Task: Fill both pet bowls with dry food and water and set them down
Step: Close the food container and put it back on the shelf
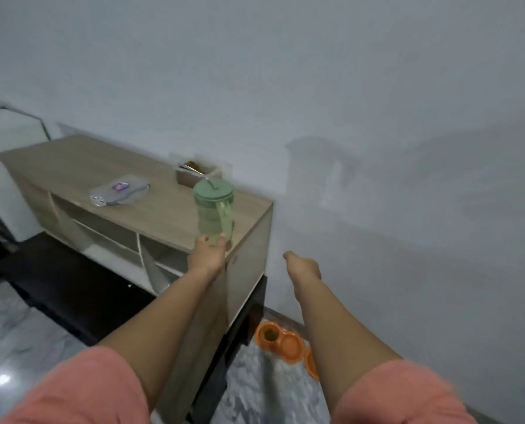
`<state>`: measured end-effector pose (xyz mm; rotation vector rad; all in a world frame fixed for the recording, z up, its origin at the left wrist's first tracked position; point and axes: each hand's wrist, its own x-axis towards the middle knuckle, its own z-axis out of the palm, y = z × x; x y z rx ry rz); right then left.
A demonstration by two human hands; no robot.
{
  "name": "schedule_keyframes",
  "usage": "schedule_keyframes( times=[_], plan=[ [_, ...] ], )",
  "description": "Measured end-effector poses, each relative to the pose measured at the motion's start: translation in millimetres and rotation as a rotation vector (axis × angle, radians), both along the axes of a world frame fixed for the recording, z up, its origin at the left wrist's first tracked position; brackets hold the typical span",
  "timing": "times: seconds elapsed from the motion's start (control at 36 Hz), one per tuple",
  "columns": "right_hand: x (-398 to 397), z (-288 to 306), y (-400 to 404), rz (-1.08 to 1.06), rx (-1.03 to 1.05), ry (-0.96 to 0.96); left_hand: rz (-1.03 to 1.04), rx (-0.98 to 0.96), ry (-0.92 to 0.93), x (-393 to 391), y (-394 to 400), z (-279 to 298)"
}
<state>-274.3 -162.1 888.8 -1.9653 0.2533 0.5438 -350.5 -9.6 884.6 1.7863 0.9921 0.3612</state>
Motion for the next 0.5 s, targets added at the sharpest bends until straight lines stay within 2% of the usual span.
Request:
schedule_keyframes(
  times=[0.25, 0.5],
  plan=[
    [-57.2, 15.2, 93.4, 0.038, 0.048, 0.0, 0.081, -0.06, -0.042, -72.7, 85.8, 4.9],
    [-63.9, 22.6, 185.1, 0.15, 0.073, -0.045, 0.18, -0.137, -0.063, -79.5, 163.5, -2.0]
  ],
)
